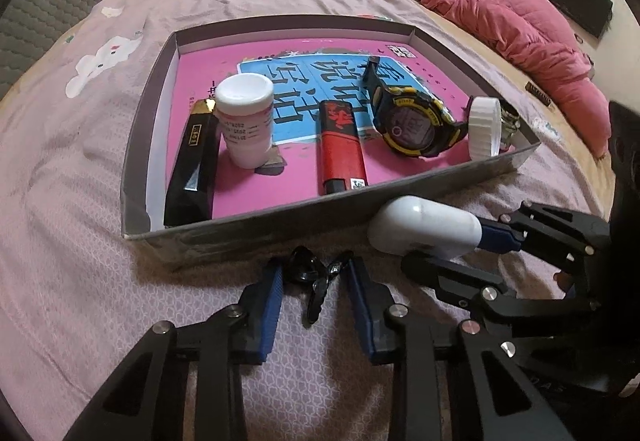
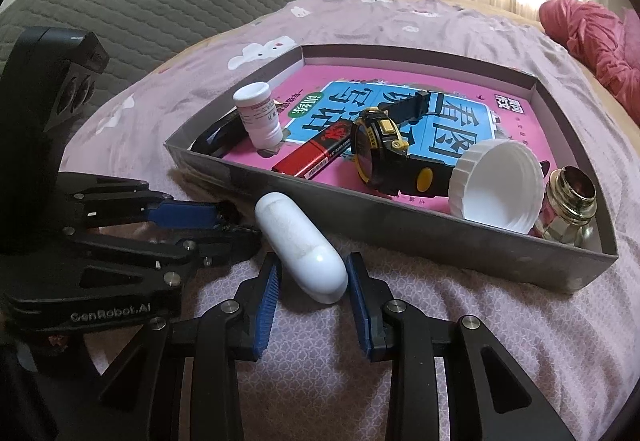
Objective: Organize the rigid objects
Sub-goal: 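Close the right gripper on the white earbuds case while the left gripper closes on the black clip, then carry the earbuds case with the right tool over the tray while the left tool carries the black clip, then lower the earbuds case into the tray and open the right gripper while the left gripper releases the clip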
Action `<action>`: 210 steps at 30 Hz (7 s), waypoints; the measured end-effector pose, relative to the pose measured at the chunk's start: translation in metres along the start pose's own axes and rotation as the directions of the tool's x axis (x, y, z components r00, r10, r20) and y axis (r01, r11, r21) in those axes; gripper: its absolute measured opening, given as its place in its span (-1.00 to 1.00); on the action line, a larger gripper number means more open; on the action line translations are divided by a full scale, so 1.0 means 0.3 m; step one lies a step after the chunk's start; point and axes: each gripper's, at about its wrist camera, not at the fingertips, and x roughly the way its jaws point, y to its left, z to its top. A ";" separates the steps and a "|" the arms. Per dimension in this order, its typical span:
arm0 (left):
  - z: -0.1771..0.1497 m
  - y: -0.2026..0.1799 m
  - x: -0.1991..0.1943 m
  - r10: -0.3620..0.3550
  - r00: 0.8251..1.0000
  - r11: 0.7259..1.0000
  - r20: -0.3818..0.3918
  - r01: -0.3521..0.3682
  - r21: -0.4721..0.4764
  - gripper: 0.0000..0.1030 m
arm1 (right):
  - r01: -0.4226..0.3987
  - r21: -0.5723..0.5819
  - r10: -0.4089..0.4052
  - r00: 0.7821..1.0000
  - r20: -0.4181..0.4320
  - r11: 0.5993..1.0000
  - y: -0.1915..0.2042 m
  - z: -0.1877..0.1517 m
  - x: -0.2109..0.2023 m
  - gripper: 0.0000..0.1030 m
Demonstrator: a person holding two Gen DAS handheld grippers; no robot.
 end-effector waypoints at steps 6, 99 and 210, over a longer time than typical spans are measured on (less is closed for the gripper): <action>0.003 0.004 -0.022 -0.027 0.999 1.000 0.021 0.028 -0.004 -0.57 | -0.012 0.013 0.012 1.000 -0.002 1.000 -0.007 0.004 0.000 -0.33; 0.065 0.069 -0.169 0.032 0.975 0.997 0.218 -0.015 -0.079 -0.57 | -0.151 0.141 0.100 0.943 0.317 0.978 -0.140 0.189 -0.253 -0.57; 0.113 0.078 -0.071 0.047 0.989 0.995 0.140 -0.035 -0.089 -0.37 | -0.045 0.055 0.034 0.981 0.189 0.997 -0.063 0.128 -0.151 -0.30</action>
